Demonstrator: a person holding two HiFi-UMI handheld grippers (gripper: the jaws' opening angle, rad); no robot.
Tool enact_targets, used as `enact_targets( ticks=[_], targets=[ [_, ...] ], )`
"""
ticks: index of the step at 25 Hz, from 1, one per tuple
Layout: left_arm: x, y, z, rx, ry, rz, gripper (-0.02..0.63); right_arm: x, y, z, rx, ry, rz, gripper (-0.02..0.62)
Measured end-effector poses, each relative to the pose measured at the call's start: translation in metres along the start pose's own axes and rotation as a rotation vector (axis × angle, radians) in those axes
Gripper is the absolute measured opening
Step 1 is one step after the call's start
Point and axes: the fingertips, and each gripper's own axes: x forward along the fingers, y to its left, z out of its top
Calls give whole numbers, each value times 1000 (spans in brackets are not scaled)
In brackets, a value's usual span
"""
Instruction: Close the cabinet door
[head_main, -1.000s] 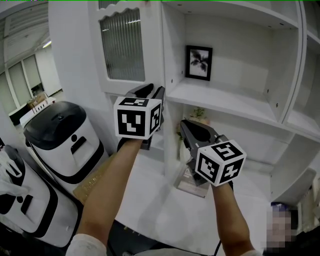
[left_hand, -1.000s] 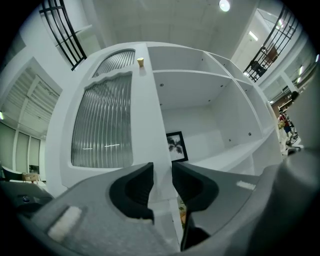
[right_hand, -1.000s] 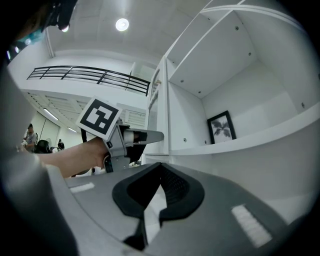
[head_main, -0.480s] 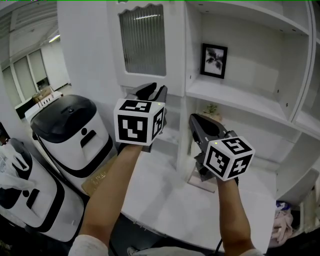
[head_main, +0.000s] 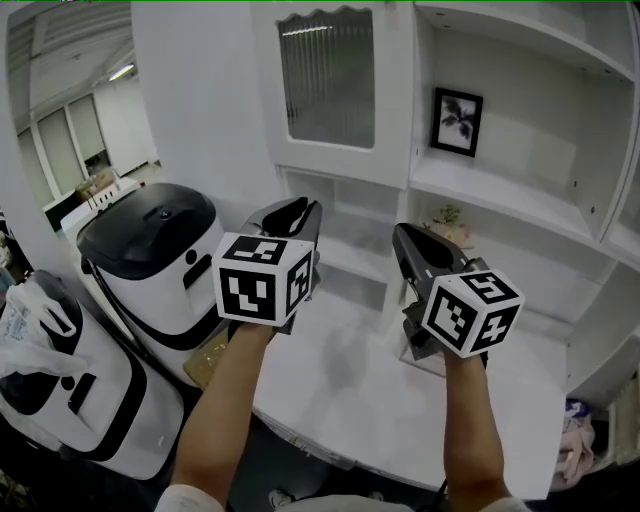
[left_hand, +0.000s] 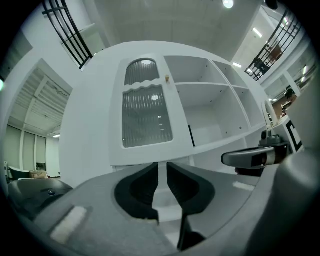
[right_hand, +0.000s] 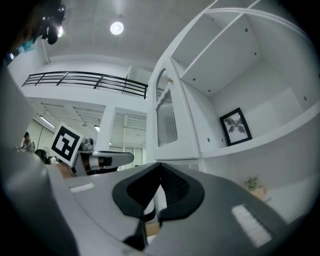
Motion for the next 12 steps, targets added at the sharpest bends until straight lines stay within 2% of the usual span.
enact_targets(
  ticks=[5,10,12],
  targets=[
    [-30,19,-14,-1,18,10,57,5,19,-8,-2,14,-3,3],
    [-59,36,-35,-31,43,33,5,6,37,-16,-45,49,-4,3],
    [-66,38,-42,-32,53,32,3,6,43,-19,-68,62,-7,3]
  ],
)
